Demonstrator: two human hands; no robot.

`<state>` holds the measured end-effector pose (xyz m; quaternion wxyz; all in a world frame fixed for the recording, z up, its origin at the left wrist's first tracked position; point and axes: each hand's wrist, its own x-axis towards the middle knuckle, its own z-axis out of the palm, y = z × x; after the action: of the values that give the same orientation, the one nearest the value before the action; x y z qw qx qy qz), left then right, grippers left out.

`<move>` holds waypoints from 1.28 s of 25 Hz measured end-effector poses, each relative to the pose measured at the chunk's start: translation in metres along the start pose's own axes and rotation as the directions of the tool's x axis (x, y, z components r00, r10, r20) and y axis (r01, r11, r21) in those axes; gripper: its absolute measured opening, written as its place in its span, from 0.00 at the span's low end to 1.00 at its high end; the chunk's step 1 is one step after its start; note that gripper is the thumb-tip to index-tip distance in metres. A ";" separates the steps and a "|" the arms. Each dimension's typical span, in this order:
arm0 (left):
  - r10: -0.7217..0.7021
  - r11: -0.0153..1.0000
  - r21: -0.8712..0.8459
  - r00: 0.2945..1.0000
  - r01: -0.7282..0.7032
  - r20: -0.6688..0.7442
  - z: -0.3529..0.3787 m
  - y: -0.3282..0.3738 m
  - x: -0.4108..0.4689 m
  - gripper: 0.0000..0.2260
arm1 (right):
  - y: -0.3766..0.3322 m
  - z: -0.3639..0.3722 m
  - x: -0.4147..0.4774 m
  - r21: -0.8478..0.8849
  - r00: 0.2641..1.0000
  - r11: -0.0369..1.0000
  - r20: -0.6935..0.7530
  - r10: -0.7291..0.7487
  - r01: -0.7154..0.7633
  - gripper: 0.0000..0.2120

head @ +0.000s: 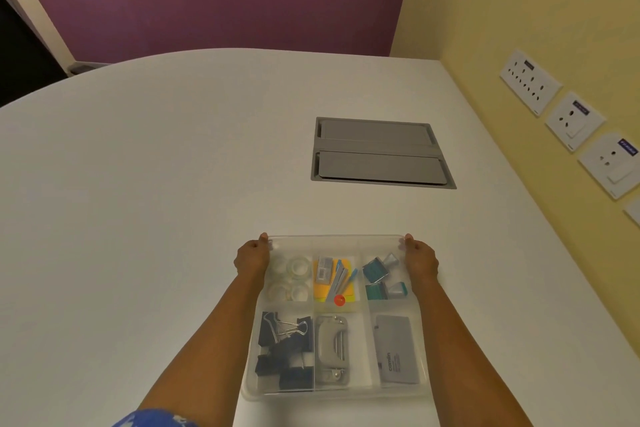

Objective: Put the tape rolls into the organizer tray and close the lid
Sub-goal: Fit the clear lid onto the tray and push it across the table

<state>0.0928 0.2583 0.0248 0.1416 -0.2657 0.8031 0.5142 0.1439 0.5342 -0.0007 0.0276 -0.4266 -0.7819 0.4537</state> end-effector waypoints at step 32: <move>0.131 0.990 -0.039 0.991 -0.132 -0.030 -0.030 -0.060 -0.062 0.15 | 0.067 -0.040 -0.060 0.152 0.980 0.987 0.197 0.012 -0.043 0.23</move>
<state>0.1795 0.2287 0.0242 0.0908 -0.2220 0.8102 0.5348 0.2419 0.5346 -0.0055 -0.0224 -0.3873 -0.7370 0.5535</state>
